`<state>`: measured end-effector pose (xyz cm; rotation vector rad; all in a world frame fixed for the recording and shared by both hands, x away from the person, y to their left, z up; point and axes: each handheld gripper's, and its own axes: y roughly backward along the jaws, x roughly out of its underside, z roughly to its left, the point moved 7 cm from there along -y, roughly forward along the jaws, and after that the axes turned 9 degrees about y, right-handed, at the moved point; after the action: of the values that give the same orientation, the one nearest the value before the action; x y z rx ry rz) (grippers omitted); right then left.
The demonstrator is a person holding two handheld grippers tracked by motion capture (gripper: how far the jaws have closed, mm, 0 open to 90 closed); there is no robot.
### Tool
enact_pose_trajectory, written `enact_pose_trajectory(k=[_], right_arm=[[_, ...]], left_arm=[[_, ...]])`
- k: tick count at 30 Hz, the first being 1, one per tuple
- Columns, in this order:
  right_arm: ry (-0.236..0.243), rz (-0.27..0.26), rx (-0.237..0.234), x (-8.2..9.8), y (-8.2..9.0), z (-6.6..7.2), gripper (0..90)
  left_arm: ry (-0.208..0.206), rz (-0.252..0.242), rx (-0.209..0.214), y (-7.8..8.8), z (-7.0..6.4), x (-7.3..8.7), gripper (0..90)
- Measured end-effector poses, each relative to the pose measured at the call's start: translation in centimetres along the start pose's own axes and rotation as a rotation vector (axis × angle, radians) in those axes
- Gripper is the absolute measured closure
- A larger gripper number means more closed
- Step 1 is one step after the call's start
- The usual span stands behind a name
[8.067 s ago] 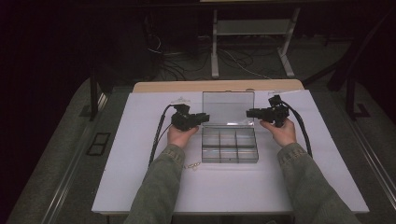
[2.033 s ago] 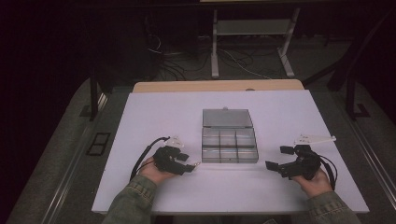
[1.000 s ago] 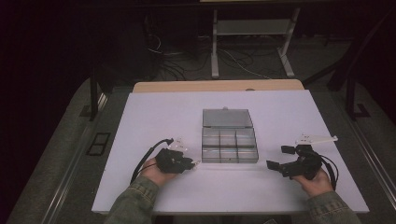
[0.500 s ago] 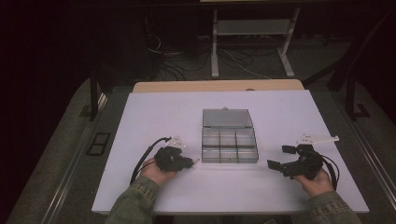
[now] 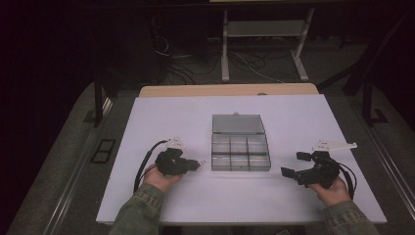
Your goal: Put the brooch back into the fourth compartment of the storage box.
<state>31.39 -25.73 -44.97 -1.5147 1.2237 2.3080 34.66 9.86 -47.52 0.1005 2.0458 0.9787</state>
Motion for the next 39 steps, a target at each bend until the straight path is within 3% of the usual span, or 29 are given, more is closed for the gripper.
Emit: enact_pose_trajectory(k=[10,19,39], right_arm=[[-0.003,-0.007,-0.002,-0.1,0.1,0.0,0.7],[-0.004,-0.005,-0.002,-0.1,0.1,0.0,0.6],[-0.003,-0.005,-0.002,-0.1,0.1,0.0,0.7]], left_arm=[[0.026,-0.066,0.007,1.1,0.2,-0.8,80.9],[0.019,-0.096,0.009,1.8,0.1,-2.0,80.9],[-0.03,-0.1,0.011,1.3,-0.6,-5.6,80.9]])
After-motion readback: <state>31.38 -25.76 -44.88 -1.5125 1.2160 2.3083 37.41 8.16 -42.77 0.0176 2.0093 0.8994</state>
